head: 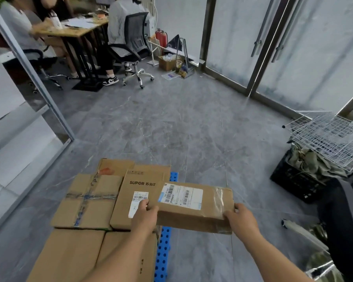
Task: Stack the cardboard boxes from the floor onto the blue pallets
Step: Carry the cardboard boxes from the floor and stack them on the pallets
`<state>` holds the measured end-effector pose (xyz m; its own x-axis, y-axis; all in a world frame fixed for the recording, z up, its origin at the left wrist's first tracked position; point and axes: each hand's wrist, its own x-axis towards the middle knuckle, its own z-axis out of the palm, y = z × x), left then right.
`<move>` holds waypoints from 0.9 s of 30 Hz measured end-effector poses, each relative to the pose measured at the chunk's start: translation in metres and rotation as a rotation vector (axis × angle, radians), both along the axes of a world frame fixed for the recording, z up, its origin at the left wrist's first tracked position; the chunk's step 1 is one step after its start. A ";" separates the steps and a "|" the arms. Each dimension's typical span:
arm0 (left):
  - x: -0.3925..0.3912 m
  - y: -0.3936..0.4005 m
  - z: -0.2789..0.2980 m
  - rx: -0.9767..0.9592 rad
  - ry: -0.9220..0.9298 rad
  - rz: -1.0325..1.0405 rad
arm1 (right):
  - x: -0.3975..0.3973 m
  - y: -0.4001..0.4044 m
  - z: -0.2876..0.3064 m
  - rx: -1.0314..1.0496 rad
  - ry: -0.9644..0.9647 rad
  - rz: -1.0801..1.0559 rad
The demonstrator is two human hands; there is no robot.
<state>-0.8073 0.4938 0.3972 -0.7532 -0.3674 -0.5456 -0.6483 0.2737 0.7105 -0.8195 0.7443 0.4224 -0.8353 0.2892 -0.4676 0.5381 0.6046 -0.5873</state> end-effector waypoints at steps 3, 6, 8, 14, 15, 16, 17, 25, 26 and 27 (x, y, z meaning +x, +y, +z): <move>-0.036 0.005 -0.007 0.005 -0.014 0.018 | -0.039 0.008 -0.011 -0.030 -0.018 0.014; -0.074 0.012 -0.014 0.000 -0.018 0.065 | -0.089 0.014 -0.021 -0.078 -0.030 0.053; -0.102 0.018 -0.018 -0.016 -0.029 0.112 | -0.126 0.018 -0.027 -0.084 -0.031 0.097; -0.170 0.032 -0.025 -0.029 -0.095 0.245 | -0.226 0.026 -0.040 -0.079 -0.102 0.215; -0.177 0.033 -0.025 -0.030 -0.098 0.265 | -0.237 0.025 -0.042 -0.075 -0.109 0.234; -0.185 0.032 -0.028 -0.029 -0.100 0.298 | -0.250 0.023 -0.047 -0.075 -0.121 0.259; -0.192 0.031 -0.031 -0.029 -0.106 0.327 | -0.261 0.020 -0.051 -0.079 -0.135 0.283; -0.217 -0.005 -0.044 -0.024 -0.134 0.507 | -0.320 -0.031 -0.066 -0.123 -0.173 0.394; -0.221 -0.011 -0.044 -0.022 -0.136 0.527 | -0.324 -0.038 -0.067 -0.135 -0.176 0.400; -0.224 -0.018 -0.045 -0.018 -0.136 0.541 | -0.328 -0.046 -0.068 -0.140 -0.178 0.410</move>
